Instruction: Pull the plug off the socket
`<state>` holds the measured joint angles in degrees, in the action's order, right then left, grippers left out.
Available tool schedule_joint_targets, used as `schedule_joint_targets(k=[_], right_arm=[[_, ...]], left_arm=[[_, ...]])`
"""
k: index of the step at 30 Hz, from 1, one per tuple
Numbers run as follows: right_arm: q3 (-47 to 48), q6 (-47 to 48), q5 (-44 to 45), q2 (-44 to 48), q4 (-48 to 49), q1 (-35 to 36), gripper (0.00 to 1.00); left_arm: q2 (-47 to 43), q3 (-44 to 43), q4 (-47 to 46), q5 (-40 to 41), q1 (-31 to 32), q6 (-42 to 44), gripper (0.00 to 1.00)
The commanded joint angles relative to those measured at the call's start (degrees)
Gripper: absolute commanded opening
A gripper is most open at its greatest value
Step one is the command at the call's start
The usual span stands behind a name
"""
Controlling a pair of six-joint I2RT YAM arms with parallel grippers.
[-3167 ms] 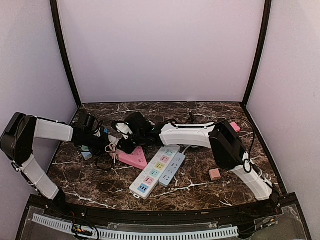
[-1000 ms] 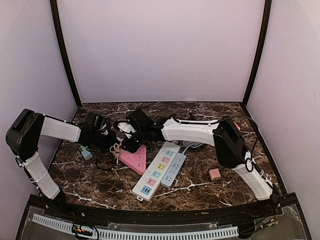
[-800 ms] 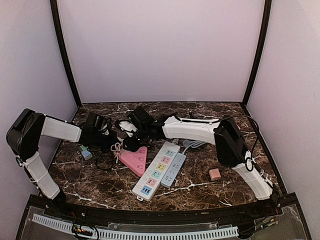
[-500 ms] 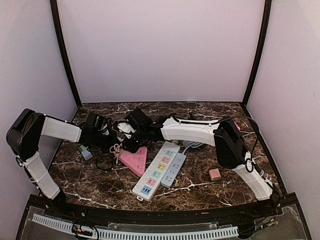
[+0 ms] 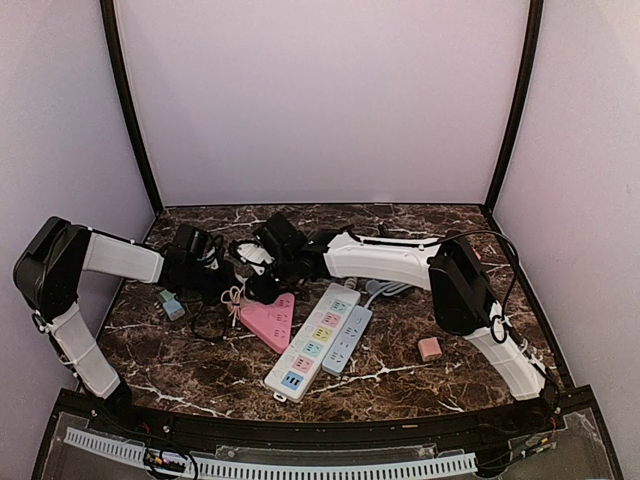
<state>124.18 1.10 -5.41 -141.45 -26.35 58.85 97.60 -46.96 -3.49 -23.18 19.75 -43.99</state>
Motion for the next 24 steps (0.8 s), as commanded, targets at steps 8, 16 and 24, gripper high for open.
schedule_joint_targets(k=[8, 16, 24], right_arm=[[0.4, 3.8, 2.9, 10.4, 9.8, 2.8, 0.12], [2.0, 2.4, 1.0, 11.0, 8.5, 0.3, 0.12], [0.6, -0.6, 3.1, 12.6, 6.8, -3.8, 0.11]], left_arm=[[5.8, 3.0, 15.8, 7.6, -0.1, 0.4, 0.00], [6.0, 2.7, 16.1, 7.8, 0.3, 0.4, 0.00], [4.4, -0.5, 17.7, 6.7, 1.5, 1.4, 0.00]])
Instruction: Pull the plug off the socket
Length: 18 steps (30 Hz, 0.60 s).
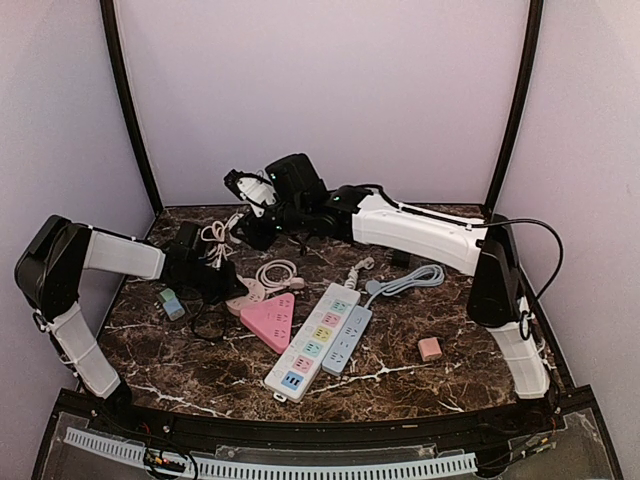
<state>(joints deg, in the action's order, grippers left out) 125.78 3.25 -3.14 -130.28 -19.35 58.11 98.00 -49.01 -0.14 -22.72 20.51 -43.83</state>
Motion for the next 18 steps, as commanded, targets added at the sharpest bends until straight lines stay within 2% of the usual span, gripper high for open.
schedule_joint_targets(k=[1, 7, 18], right_arm=[[-1.3, -3.1, 1.3, 1.7, -0.6, -3.8, 0.11], [-1.7, -9.3, 2.9, 1.4, -7.3, -8.9, 0.11], [-1.8, -18.9, 1.3, -1.9, -20.9, -17.0, 0.11]], left_arm=[[3.8, 1.0, 14.7, 6.2, 1.1, 1.6, 0.00], [1.5, -4.3, 16.7, 5.4, 3.2, 2.8, 0.00], [-3.1, -14.1, 17.1, 4.5, 6.9, 6.2, 0.06]])
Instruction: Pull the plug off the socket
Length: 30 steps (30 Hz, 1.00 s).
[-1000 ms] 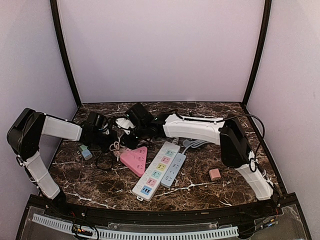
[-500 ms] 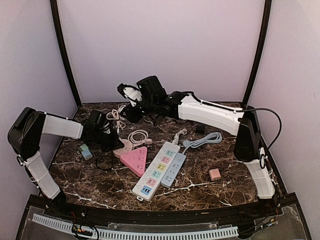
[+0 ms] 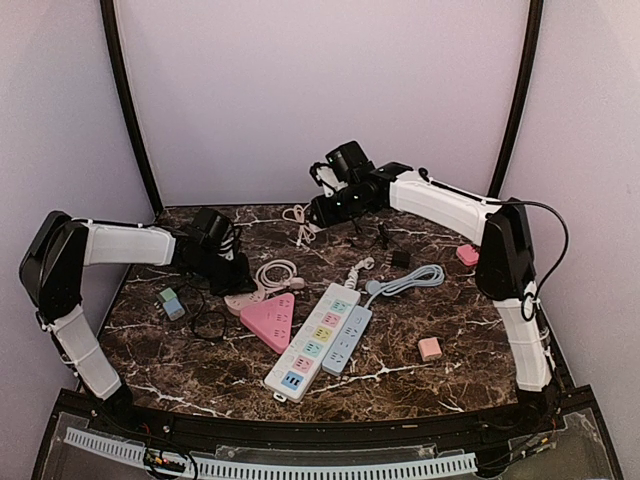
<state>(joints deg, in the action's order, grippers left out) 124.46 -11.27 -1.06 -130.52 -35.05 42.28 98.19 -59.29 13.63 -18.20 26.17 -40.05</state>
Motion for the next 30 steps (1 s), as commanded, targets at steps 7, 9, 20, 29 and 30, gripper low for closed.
schedule_joint_targets(k=[7, 9, 20, 29, 30], right_arm=[[0.3, -5.0, -0.4, -5.1, -9.1, -1.8, 0.11], [0.3, -5.3, -0.5, -5.8, -9.4, -2.0, 0.11], [2.2, -5.4, -1.0, -9.2, -11.1, -2.7, 0.19], [6.2, -5.3, -1.7, -12.3, -12.4, -3.2, 0.29], [6.6, -5.3, -1.6, -12.7, -12.6, -3.3, 0.32]], left_arm=[[-4.5, -5.7, 5.6, 2.7, 2.3, 2.8, 0.07], [-5.3, -5.4, 6.7, 4.6, 2.3, 2.8, 0.07], [-10.7, 2.8, 6.0, 3.9, -6.0, 2.6, 0.16], [-11.1, 7.0, 0.2, -1.7, -13.0, 4.0, 0.25], [-10.6, 7.0, -0.3, -1.9, -13.1, 4.1, 0.26]])
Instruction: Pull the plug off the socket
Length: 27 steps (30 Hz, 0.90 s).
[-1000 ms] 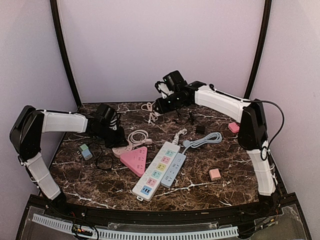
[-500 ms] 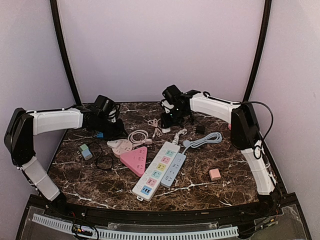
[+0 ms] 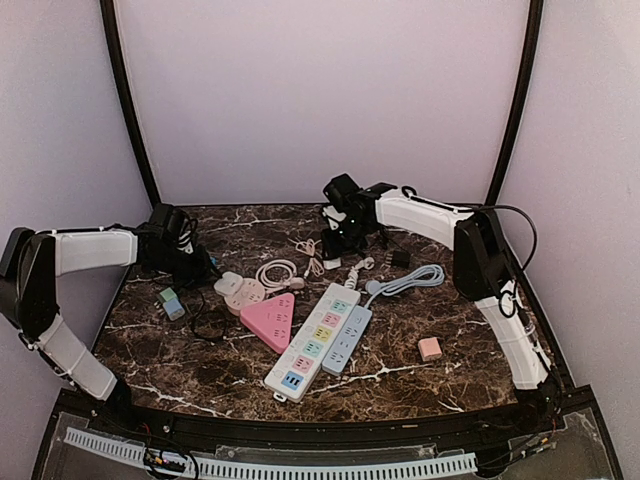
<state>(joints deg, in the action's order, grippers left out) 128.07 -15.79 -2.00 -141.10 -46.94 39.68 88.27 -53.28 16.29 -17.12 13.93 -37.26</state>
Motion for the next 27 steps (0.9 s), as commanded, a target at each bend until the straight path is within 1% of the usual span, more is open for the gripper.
schedule_joint_targets(k=[1, 5, 11, 17, 21, 27], right_arm=[[3.5, -0.9, -0.6, -2.5, -0.9, -0.7, 0.35], [4.5, -0.5, -0.7, -2.8, -1.0, -0.8, 0.43], [3.3, -0.1, -0.2, -1.7, -0.3, -0.7, 0.58], [2.0, 0.1, -0.1, -0.3, 0.7, -0.8, 0.62], [1.0, 0.2, 1.7, 0.4, 0.9, -1.1, 0.68], [-2.8, -0.3, 0.0, 3.2, 3.0, -2.8, 0.68]], left_arm=[[-0.4, 1.0, -3.1, -3.1, -1.2, 1.3, 0.26], [0.5, 1.2, -4.2, -3.6, -2.0, 1.5, 0.27], [0.8, 1.5, -4.8, -3.6, -2.6, 1.8, 0.28], [1.5, 1.8, -5.3, -3.9, -2.8, 1.4, 0.29], [1.5, 2.0, -5.5, -3.9, -2.8, 1.2, 0.30], [1.7, 1.9, -5.3, -3.9, -2.8, 1.1, 0.30]])
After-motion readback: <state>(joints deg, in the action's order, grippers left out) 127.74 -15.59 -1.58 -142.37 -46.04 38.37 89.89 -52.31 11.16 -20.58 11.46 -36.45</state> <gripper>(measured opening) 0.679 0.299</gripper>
